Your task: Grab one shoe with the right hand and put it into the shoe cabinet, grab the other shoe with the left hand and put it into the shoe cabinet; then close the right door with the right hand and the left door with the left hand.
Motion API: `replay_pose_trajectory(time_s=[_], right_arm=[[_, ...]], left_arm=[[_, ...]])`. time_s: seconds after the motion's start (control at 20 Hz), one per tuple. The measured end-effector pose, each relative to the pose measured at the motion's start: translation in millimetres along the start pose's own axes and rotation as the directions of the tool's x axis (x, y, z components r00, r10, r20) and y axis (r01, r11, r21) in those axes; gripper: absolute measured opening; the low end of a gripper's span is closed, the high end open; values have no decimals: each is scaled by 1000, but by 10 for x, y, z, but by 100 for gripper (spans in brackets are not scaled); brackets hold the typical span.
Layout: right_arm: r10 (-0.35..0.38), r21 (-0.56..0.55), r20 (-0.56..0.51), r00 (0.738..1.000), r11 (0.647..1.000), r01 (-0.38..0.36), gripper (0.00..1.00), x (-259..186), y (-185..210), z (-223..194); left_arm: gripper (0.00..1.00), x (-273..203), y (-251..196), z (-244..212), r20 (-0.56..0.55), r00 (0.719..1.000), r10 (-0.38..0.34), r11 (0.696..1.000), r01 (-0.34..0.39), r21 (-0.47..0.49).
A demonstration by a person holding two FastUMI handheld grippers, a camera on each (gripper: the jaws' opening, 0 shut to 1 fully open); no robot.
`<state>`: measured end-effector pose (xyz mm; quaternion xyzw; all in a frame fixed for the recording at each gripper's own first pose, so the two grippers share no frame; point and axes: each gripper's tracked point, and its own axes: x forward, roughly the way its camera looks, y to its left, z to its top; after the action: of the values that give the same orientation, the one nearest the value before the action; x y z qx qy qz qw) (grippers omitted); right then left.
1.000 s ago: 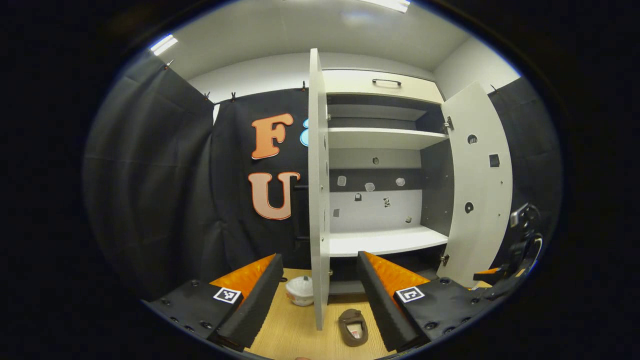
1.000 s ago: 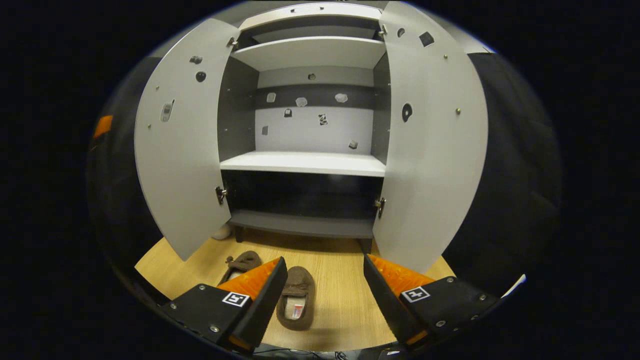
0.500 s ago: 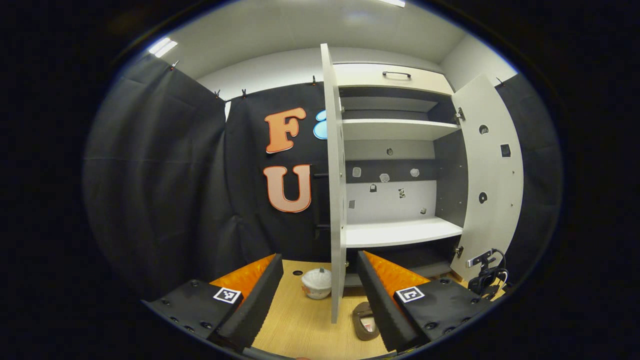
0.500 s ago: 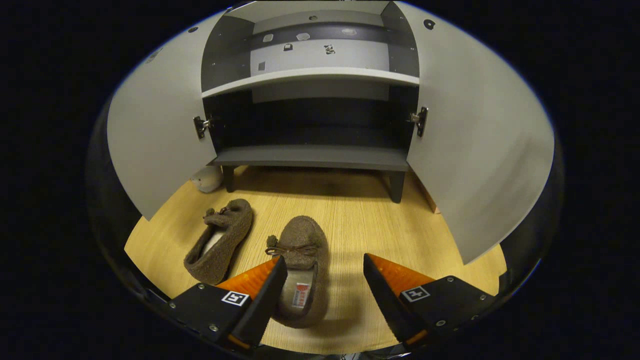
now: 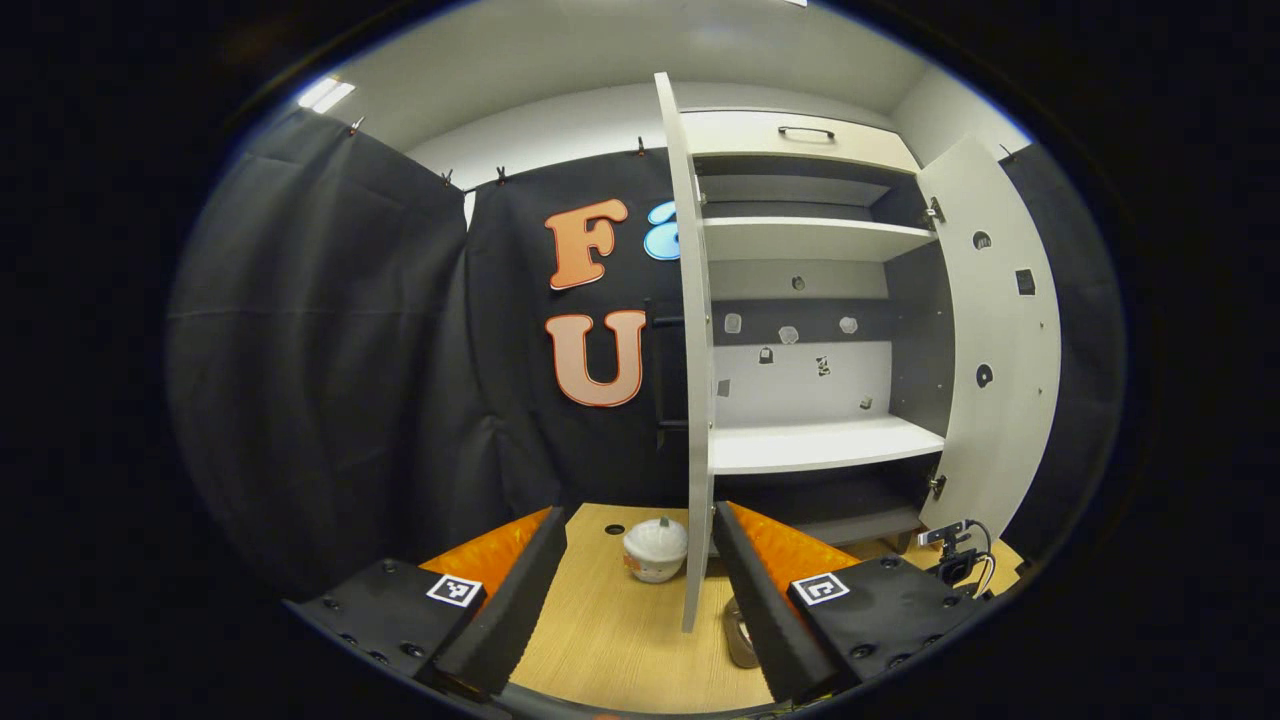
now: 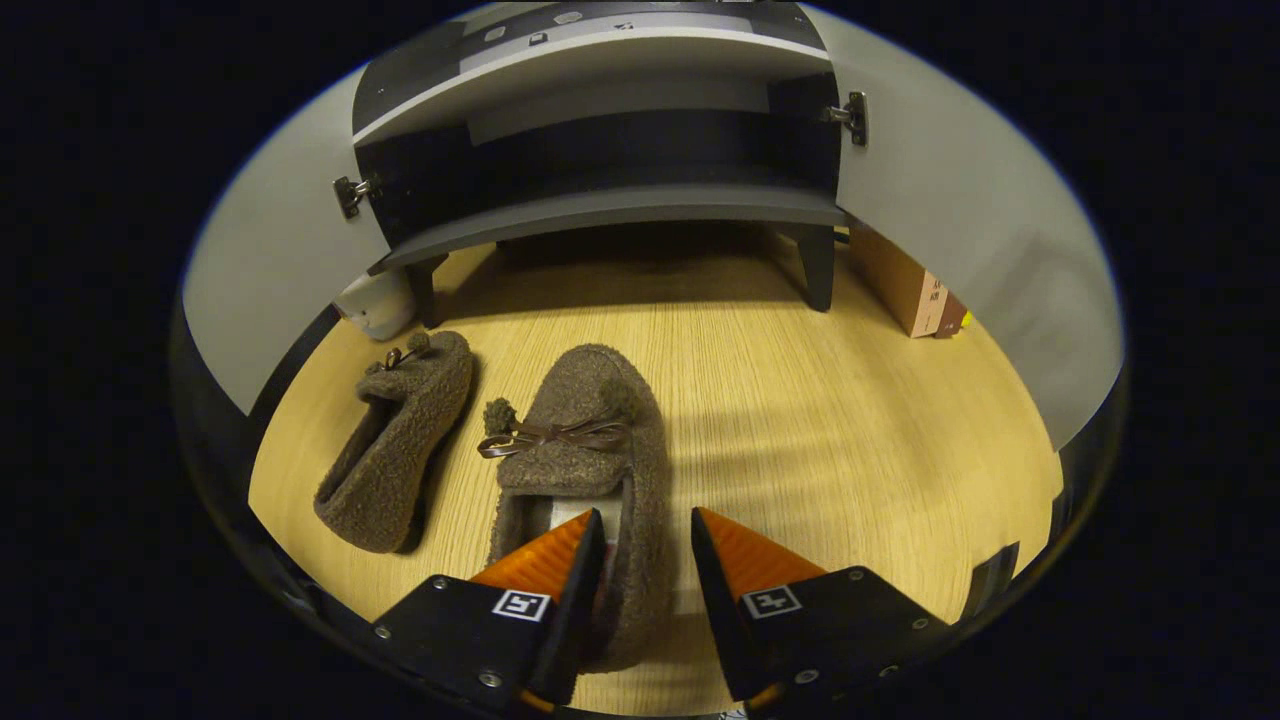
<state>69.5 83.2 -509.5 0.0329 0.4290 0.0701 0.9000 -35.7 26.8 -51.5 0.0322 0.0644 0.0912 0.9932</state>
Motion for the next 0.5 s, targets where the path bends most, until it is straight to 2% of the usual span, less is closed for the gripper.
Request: replay_pose_trajectory(time_s=[0.05, 0.1, 0.15, 0.2, 0.3, 0.5], right_arm=[[8, 20, -1, 1000, 1000, -8, 50, 2, 17, 9], [-7, 35, 3, 1000, 999, 7, 36, 14, 4, 37], [-17, 45, 3, 1000, 999, 17, 27, 13, -25, 38], [-21, 60, -1, 1000, 998, 21, 14, -5, -24, 62], [-21, 107, -4, 1000, 994, 22, 5, -81, -21, 133], [5, 145, 49, 999, 989, -12, 3, -516, 98, 429]], left_arm=[[94, 5, 4, -10, -2, 1000, 1, 1000, -1, 1], [94, 6, 7, -9, -2, 1000, 4, 1000, -4, 1], [97, 2, 6, -12, 0, 1000, 3, 1000, -3, -1], [94, 8, -17, -11, 2, 1000, -1, 1000, 1, -5], [95, 26, -38, -11, 5, 1000, -9, 1000, 9, -3], [95, 99, -182, -91, -4, 998, -58, 998, 58, -9]])
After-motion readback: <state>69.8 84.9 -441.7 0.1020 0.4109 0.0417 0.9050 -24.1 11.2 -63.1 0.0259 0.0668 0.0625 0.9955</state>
